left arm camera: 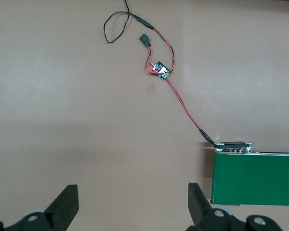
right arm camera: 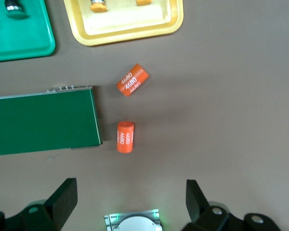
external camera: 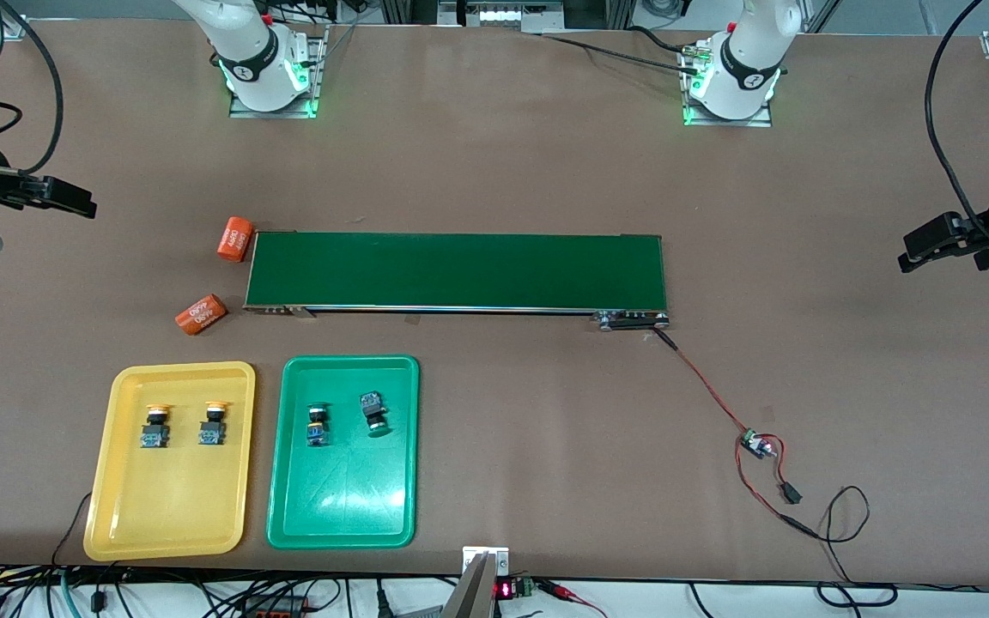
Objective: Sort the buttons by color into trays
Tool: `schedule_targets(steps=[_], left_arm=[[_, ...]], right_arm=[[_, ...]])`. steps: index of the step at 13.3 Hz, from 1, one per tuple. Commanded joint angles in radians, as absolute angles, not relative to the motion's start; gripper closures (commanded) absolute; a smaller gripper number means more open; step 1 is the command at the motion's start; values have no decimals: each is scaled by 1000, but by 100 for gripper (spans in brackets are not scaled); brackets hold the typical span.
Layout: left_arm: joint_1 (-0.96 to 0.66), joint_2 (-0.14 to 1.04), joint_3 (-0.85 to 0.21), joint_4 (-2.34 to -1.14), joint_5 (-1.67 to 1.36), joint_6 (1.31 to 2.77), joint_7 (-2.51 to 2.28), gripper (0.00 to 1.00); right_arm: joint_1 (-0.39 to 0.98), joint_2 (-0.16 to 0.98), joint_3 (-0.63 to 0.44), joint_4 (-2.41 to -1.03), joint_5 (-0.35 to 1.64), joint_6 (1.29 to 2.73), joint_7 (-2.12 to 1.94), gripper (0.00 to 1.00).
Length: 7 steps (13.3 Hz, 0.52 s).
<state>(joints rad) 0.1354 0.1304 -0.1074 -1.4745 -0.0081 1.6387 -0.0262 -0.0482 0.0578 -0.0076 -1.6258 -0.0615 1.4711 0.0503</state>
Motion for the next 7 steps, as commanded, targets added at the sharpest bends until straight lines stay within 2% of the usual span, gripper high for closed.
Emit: schedule_targets(steps=[1, 7], left_arm=[[141, 121, -115, -1473, -6, 1637, -17, 0], [141, 120, -117, -1473, -6, 1634, -15, 0]], right_arm=[[-40, 60, -12, -1600, -45, 1404, 37, 0], [-37, 64, -3, -1598, -26, 1417, 40, 0]])
